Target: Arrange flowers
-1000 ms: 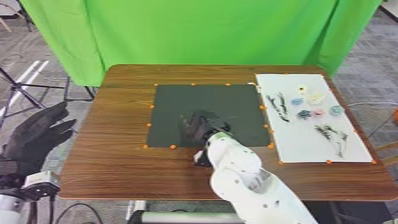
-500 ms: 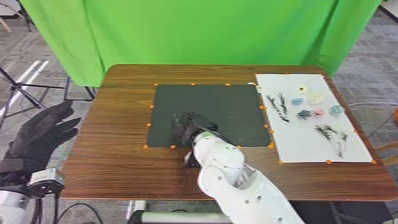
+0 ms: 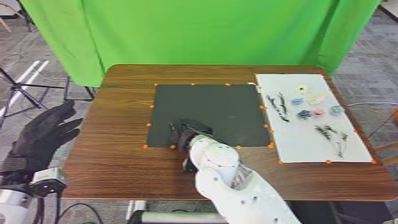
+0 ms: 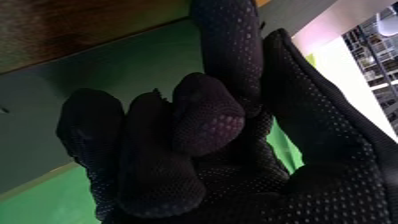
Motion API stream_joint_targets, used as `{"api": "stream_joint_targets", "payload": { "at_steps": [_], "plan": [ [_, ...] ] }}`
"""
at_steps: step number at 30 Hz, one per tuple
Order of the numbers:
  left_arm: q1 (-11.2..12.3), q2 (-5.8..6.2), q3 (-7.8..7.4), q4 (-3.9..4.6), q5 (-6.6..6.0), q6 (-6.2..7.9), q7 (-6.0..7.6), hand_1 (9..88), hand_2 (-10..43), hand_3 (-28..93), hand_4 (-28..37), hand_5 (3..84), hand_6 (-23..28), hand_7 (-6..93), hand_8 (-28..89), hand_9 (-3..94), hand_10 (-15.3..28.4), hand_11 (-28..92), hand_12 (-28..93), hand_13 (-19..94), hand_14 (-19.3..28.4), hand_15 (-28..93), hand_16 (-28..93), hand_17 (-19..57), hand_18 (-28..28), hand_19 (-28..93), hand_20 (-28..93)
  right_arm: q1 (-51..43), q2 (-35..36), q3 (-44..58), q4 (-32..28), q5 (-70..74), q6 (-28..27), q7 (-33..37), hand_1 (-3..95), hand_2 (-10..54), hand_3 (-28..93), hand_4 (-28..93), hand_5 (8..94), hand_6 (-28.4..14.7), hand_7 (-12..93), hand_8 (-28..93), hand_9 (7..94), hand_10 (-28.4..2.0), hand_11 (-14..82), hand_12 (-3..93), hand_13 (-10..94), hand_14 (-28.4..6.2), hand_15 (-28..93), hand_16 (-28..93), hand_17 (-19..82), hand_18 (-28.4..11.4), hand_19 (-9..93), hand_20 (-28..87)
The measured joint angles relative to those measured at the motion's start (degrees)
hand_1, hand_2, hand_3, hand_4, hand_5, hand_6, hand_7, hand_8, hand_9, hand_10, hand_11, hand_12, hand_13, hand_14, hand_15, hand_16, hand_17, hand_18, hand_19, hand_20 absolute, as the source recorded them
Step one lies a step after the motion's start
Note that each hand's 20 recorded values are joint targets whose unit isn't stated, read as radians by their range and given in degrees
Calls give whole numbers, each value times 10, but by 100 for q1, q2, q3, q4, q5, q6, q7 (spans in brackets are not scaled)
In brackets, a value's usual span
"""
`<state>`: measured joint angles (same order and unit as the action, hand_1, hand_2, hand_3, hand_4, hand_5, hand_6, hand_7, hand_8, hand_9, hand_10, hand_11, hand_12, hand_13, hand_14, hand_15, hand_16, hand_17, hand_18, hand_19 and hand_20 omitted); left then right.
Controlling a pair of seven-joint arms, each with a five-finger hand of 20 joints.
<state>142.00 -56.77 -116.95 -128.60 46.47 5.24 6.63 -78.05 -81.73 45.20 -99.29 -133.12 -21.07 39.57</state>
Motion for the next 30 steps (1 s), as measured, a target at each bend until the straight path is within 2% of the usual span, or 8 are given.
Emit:
{"api": "stream_joint_targets", "payload": {
  "at_steps": [4,8,11,20,30],
  "plan": [
    [-8,0,4,3,0,0,-25,273,-51,703,-250,275,16,239,-122,218,100,214,176,196,131,294,25,-87,192,413,94,0,-22,-6,11,28,-24,0,264,56,772,-238,898,13,411,-50,897,-91,584,473,848,-86,824,390,494,-237,932,673],
    [-9,10,16,7,0,0,-32,273,-51,704,-249,274,15,240,-122,218,100,214,176,196,131,294,25,-87,192,413,94,2,-31,-2,44,139,-21,3,215,116,748,-259,899,10,403,-50,896,-93,577,474,846,-89,819,392,493,-240,932,673],
    [-22,29,35,21,0,0,-36,273,-50,705,-250,275,16,240,-122,218,100,214,176,197,131,295,25,-87,192,413,94,15,-43,35,41,342,4,9,201,134,745,-264,892,5,396,-51,890,-97,573,474,841,-91,815,393,487,-241,932,673],
    [-74,49,78,42,-3,2,-41,276,-46,703,-250,274,15,241,-123,218,100,216,177,196,131,296,24,-87,192,414,94,51,-15,-19,33,482,116,-11,204,122,752,-251,855,-2,407,-53,850,-110,588,486,803,-101,823,398,446,-240,932,660],
    [39,-51,27,18,-3,9,21,275,-47,706,-251,276,16,239,-122,218,100,219,175,197,131,299,23,-88,193,415,93,51,275,77,-111,536,347,-19,203,127,750,-245,823,-16,379,-71,821,-122,557,459,775,-107,802,382,418,-237,932,633]
  ]
}}
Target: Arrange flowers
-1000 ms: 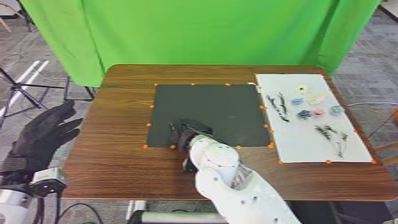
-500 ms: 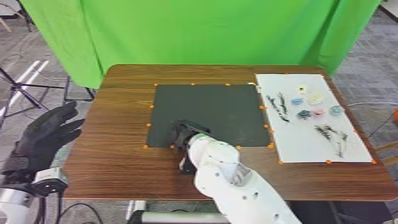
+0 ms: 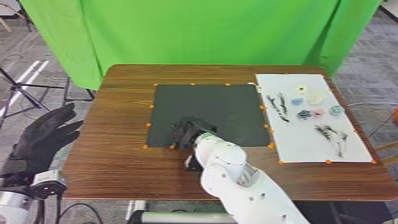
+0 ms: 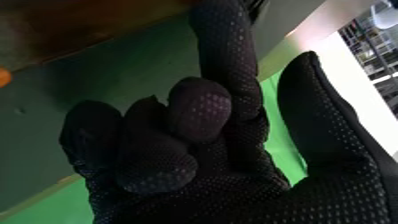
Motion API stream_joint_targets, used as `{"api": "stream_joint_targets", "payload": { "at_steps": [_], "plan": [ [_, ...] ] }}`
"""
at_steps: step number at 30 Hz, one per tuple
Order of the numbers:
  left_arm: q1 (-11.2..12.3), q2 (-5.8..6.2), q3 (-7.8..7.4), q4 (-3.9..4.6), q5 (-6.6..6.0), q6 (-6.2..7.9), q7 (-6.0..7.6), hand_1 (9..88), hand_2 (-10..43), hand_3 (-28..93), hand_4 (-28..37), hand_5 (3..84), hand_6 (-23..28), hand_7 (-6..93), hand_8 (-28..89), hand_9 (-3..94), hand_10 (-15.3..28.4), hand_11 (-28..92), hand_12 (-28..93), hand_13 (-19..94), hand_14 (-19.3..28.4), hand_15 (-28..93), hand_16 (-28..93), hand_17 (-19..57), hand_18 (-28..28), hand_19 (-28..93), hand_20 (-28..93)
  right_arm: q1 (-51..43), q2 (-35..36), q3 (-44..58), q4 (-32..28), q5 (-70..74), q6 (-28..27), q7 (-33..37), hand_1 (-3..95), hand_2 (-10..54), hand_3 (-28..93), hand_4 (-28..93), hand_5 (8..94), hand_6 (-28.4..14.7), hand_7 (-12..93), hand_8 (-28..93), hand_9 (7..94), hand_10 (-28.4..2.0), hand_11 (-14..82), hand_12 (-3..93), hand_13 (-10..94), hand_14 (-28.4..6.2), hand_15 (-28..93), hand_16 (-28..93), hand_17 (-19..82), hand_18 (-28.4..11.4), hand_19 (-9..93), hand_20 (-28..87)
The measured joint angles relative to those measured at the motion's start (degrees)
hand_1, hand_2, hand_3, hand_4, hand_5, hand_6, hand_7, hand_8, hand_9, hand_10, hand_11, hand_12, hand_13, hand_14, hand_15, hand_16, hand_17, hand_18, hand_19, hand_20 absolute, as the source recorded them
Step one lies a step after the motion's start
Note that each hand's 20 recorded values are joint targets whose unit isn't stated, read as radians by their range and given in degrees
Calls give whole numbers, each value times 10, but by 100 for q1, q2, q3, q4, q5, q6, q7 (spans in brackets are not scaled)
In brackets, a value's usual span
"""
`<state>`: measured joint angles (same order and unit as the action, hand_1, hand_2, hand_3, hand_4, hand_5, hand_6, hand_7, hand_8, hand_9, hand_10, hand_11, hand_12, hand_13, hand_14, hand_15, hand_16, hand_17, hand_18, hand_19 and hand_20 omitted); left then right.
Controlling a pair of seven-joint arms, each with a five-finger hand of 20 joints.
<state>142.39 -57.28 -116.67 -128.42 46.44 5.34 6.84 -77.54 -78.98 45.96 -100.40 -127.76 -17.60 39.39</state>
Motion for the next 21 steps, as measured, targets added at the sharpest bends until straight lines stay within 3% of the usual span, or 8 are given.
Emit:
{"api": "stream_joint_targets", "payload": {
  "at_steps": [6,10,15,21],
  "plan": [
    [-1,-22,14,1,0,0,12,276,-47,706,-251,277,16,240,-123,220,100,221,175,199,131,297,22,-86,193,415,93,-11,97,183,-56,446,209,-35,218,96,761,-237,774,-23,403,-71,778,-132,577,461,738,-116,808,381,375,-233,932,597],
    [21,-84,4,-9,0,9,58,276,-48,707,-251,279,16,240,-123,222,100,219,173,201,132,296,22,-85,194,416,93,-92,388,278,-430,272,333,-35,250,6,759,-261,730,-22,444,-90,733,-132,596,465,715,-112,813,377,356,-228,932,579],
    [78,-165,-25,-34,0,28,106,277,-48,707,-250,280,16,238,-123,223,101,218,172,202,133,297,22,-85,194,416,93,-298,1029,797,-1133,246,874,11,288,-83,745,-282,668,-29,483,-112,694,-137,602,462,670,-115,812,368,324,-222,931,540],
    [118,-208,-42,-45,1,41,140,276,-48,708,-250,280,17,238,-122,223,101,217,172,203,133,297,22,-85,193,417,93,-645,2102,1718,-1651,49,1170,263,334,-95,649,-283,588,-42,524,-143,632,-141,621,472,619,-121,815,361,300,-217,923,535]
  ]
}}
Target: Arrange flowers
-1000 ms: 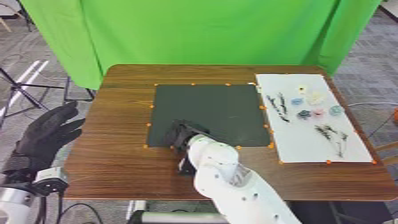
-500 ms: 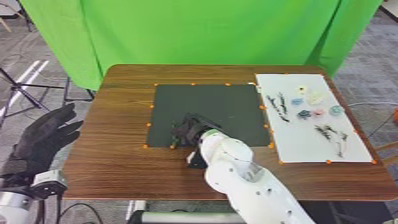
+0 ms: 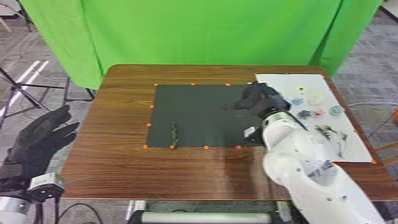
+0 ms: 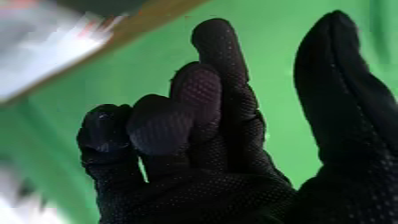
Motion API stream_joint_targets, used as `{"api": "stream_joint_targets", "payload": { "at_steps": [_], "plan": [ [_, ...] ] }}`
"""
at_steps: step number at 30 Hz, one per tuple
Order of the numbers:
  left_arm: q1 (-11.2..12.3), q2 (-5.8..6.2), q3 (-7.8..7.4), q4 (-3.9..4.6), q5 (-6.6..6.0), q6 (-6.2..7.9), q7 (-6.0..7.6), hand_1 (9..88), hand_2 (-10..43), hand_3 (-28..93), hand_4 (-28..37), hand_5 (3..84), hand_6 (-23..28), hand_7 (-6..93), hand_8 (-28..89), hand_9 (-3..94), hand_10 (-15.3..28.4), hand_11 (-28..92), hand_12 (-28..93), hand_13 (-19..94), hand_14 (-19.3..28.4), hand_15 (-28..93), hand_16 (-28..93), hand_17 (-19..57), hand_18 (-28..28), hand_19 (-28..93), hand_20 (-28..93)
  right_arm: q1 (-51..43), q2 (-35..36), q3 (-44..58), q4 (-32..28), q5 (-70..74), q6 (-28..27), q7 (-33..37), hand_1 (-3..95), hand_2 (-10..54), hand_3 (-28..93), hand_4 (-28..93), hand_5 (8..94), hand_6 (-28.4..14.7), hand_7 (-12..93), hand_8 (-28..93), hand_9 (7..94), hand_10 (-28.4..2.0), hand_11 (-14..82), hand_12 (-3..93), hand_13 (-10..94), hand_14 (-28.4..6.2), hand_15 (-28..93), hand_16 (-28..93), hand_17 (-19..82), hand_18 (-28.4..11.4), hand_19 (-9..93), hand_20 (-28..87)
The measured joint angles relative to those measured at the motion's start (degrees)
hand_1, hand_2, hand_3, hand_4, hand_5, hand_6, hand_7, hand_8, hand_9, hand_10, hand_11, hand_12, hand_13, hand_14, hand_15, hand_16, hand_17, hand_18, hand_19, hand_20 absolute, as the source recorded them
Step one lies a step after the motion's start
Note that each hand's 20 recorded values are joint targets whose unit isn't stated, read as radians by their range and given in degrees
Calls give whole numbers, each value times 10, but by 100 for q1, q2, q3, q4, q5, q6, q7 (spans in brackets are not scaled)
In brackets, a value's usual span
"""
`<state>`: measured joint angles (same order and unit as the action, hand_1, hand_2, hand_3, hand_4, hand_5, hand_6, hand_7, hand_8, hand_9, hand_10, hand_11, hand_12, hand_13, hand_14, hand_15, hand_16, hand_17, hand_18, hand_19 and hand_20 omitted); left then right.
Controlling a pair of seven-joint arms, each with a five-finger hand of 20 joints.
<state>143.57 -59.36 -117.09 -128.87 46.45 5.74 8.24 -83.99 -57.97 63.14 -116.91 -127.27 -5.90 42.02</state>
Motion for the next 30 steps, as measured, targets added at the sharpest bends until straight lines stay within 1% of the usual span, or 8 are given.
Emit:
{"api": "stream_joint_targets", "payload": {
  "at_steps": [3,6,9,12,15,21,26,30],
  "plan": [
    [12,-3,-13,-2,0,1,14,276,-46,708,-250,278,17,240,-122,221,101,218,173,200,131,297,21,-87,193,417,93,-326,591,479,-132,-272,-34,248,342,-95,574,-283,571,-49,522,-155,616,-146,628,489,608,-125,822,359,296,-218,920,539],
    [33,-4,-35,-13,1,5,36,277,-48,708,-249,280,16,239,-122,223,100,218,173,203,132,296,21,-85,194,417,93,-754,1149,1024,-221,-351,-215,505,335,-95,563,-283,571,-50,522,-155,615,-146,628,493,607,-127,824,358,296,-219,919,542],
    [55,-12,-50,-23,1,6,49,277,-48,707,-249,280,17,239,-122,224,101,218,173,203,132,297,22,-85,194,417,92,-1201,1617,1551,-247,-362,-507,711,300,-95,611,-283,571,-52,520,-154,611,-145,631,496,605,-128,825,360,292,-222,917,546],
    [57,-13,-52,-23,1,6,49,278,-48,707,-249,280,17,239,-122,223,100,217,172,203,132,297,21,-85,194,417,92,-1589,1932,1985,-248,-339,-835,915,271,-95,656,-283,573,-53,516,-152,608,-144,632,495,601,-132,824,362,289,-224,913,547],
    [57,-13,-58,-22,1,4,49,277,-48,709,-248,280,17,239,-123,223,101,218,172,203,131,296,22,-85,194,417,93,-1876,2040,2317,-232,-262,-1159,1101,273,-95,659,-283,574,-55,512,-151,604,-143,631,496,598,-133,822,361,287,-225,908,547],
    [59,-12,-65,-21,3,4,47,278,-47,708,-249,277,16,240,-122,221,101,217,173,201,132,298,22,-87,192,416,93,-2302,1992,2778,-157,223,-1849,1328,304,-95,601,-283,576,-58,495,-145,599,-142,628,493,590,-136,815,360,278,-227,897,550],
    [77,-12,-67,-21,3,6,50,278,-47,708,-249,277,16,242,-123,222,101,218,174,201,132,299,22,-86,193,416,93,-2456,1917,2807,9,375,-2028,1356,299,-95,601,-283,577,-59,485,-141,597,-142,626,486,588,-136,812,355,278,-228,894,551],
    [80,-12,-67,-21,3,6,51,278,-48,709,-249,280,16,239,-123,223,101,216,173,203,133,296,21,-85,194,416,93,-2388,1864,2604,268,355,-2112,1372,286,-95,631,-283,593,-53,488,-140,613,-140,626,478,607,-129,810,347,291,-229,899,548]
  ]
}}
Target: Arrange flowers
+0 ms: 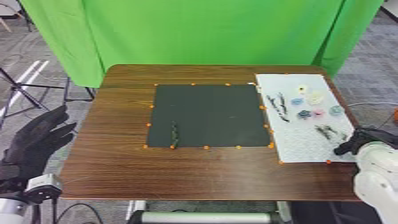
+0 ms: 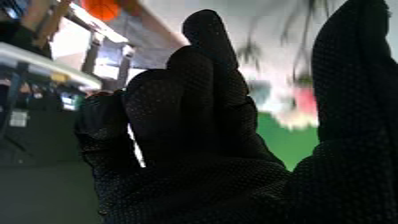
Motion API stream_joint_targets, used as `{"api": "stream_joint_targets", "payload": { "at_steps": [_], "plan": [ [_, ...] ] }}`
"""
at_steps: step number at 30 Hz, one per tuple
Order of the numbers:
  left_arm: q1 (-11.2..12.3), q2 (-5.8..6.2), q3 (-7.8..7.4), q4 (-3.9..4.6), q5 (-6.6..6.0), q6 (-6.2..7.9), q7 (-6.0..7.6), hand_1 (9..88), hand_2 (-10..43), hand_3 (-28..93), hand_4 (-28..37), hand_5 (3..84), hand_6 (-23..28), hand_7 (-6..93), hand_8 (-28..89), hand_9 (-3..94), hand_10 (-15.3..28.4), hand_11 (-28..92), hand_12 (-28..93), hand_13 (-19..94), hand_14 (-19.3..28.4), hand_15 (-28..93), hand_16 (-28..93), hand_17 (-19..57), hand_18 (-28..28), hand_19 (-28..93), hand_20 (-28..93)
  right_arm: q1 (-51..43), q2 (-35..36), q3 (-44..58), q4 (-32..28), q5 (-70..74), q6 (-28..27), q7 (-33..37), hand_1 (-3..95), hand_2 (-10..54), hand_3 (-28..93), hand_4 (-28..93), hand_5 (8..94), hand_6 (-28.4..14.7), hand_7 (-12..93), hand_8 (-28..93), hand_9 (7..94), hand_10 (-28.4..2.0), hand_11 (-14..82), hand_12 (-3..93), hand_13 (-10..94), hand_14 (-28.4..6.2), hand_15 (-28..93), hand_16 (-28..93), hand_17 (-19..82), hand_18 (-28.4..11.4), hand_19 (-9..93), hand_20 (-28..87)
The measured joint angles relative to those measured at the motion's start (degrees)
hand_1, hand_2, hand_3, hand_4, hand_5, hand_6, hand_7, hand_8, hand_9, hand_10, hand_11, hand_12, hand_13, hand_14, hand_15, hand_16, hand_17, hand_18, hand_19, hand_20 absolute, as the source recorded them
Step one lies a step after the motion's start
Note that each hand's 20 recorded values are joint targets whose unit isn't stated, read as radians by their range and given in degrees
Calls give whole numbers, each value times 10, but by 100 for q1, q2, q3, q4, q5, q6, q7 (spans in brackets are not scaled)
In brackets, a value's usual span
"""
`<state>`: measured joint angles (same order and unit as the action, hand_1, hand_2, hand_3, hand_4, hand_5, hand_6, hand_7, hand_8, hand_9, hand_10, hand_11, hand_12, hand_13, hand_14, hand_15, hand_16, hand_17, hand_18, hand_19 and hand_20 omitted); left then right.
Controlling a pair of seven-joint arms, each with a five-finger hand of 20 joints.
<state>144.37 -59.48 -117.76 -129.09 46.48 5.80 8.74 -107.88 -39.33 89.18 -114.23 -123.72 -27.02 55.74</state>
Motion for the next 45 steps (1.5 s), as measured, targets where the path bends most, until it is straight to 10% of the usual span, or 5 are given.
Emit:
{"api": "stream_joint_targets", "payload": {
  "at_steps": [12,15,24,45],
  "plan": [
    [0,-30,8,-2,1,0,-8,278,-46,709,-249,280,16,239,-123,224,101,218,172,203,132,294,21,-85,193,416,93,269,-42,-476,380,-382,717,-240,305,-95,751,-282,639,-26,515,-147,676,-132,618,477,658,-113,805,351,324,-226,924,527],
    [0,-33,9,-2,2,0,-12,279,-46,709,-250,280,17,239,-123,224,101,218,172,203,132,295,22,-85,194,418,93,340,-58,-522,418,-342,721,-280,384,-93,740,-282,656,-6,499,122,702,-124,615,472,682,-105,799,355,335,-225,930,524],
    [4,-53,13,-8,2,5,-14,280,-44,709,-251,280,16,239,-122,224,101,219,171,203,133,296,22,-84,193,417,92,434,-135,-360,477,273,887,-585,460,-90,792,-280,755,-3,465,168,784,-110,606,472,737,-102,807,369,366,-224,932,566],
    [6,-62,14,-11,2,13,-23,279,-42,711,-249,280,16,240,-123,223,101,219,172,204,132,298,20,-85,194,418,92,563,-223,-619,-483,50,3150,-909,408,-95,836,-146,795,3,514,210,840,-93,660,497,798,-92,857,385,440,-229,932,688]
  ]
}}
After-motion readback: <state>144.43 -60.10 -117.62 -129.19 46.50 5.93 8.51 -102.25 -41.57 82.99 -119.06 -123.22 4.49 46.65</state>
